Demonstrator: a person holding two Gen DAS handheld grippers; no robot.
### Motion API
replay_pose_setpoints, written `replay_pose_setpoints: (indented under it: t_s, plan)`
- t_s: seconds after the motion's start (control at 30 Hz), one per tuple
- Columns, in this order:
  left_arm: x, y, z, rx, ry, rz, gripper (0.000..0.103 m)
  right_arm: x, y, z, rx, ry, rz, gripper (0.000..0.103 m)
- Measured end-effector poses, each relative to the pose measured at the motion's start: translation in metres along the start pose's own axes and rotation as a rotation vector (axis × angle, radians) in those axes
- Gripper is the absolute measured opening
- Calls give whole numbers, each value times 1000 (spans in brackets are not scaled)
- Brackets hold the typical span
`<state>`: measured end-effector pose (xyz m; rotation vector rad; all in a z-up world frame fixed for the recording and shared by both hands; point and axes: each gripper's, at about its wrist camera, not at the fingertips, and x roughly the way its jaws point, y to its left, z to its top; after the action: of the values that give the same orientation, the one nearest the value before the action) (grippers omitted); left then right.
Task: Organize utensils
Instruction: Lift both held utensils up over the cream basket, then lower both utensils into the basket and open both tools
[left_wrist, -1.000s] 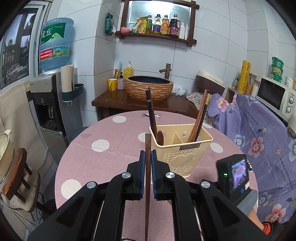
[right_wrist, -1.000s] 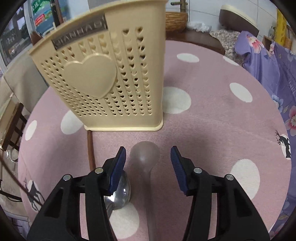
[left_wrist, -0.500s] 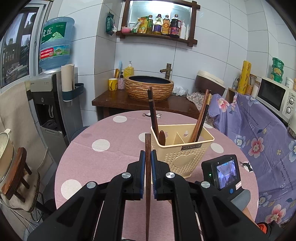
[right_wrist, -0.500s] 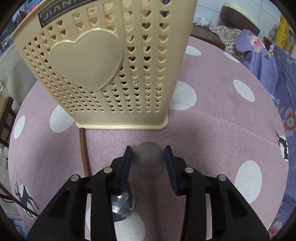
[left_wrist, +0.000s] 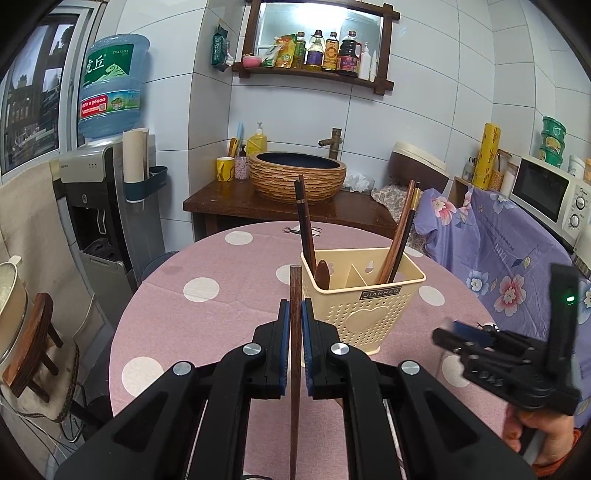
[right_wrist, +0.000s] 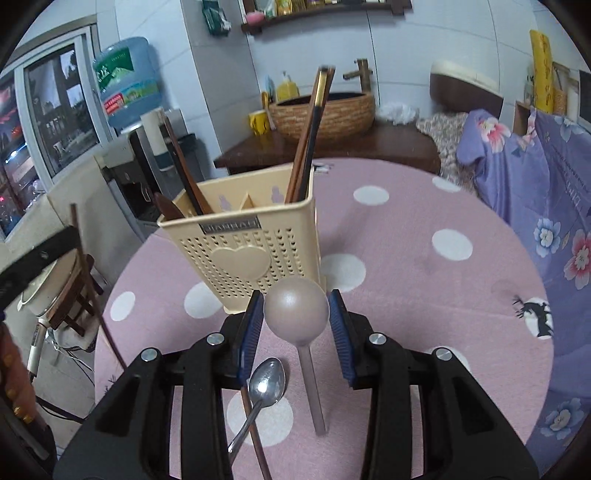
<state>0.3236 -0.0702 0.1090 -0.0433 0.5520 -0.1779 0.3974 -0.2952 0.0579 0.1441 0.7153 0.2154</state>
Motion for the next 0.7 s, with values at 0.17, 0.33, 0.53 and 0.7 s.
replay_pose_setpoints:
  t_s: [0.17,0.33,0.53,0.7]
  plan:
    - [-1,1,1,-2,-2,4,8,-15,-2,-1,15,-18,12,37]
    - [-2,1,2,-3,-2,3,8,-13,-7,-1,43,-16,27,37]
    - [-10,0,8,-3,-16,-20,7,-23,-7,6,56,-30,56,37]
    - [-22,1,23,-18,-25,-62,7,-40,-2,22,60,-47,101,37]
